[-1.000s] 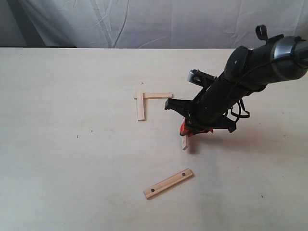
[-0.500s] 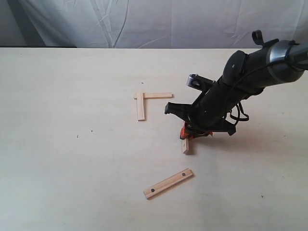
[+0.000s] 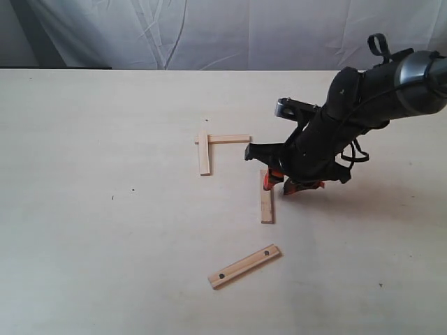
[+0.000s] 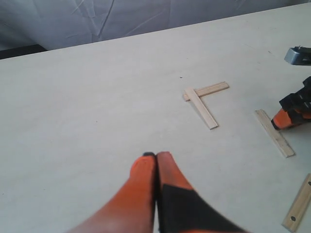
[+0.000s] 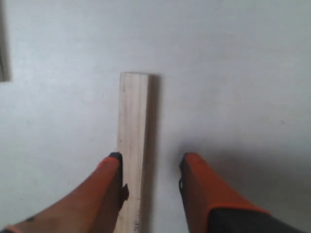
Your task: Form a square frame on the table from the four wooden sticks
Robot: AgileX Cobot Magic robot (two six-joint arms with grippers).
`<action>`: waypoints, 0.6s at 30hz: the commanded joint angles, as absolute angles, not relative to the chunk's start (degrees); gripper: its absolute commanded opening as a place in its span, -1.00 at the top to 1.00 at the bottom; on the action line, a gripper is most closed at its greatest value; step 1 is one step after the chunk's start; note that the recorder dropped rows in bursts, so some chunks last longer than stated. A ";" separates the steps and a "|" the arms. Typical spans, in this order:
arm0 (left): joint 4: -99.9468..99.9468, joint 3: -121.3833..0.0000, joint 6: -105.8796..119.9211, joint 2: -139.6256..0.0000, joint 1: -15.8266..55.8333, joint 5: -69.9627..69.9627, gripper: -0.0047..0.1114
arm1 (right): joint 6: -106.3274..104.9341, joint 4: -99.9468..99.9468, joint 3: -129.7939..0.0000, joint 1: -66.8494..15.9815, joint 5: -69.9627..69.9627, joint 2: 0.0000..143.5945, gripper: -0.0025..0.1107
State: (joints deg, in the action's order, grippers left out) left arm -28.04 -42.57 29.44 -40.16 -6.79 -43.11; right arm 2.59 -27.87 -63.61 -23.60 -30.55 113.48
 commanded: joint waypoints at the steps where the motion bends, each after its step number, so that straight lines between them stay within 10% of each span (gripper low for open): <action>1: -29.01 -42.18 29.01 -39.71 -6.77 -43.50 0.92 | 7.55 -20.15 -63.77 -23.43 -30.63 109.92 0.26; 18: -29.01 -42.18 29.01 -39.71 -6.77 -43.77 0.92 | 25.35 -7.06 -63.77 -33.13 -25.43 113.99 0.26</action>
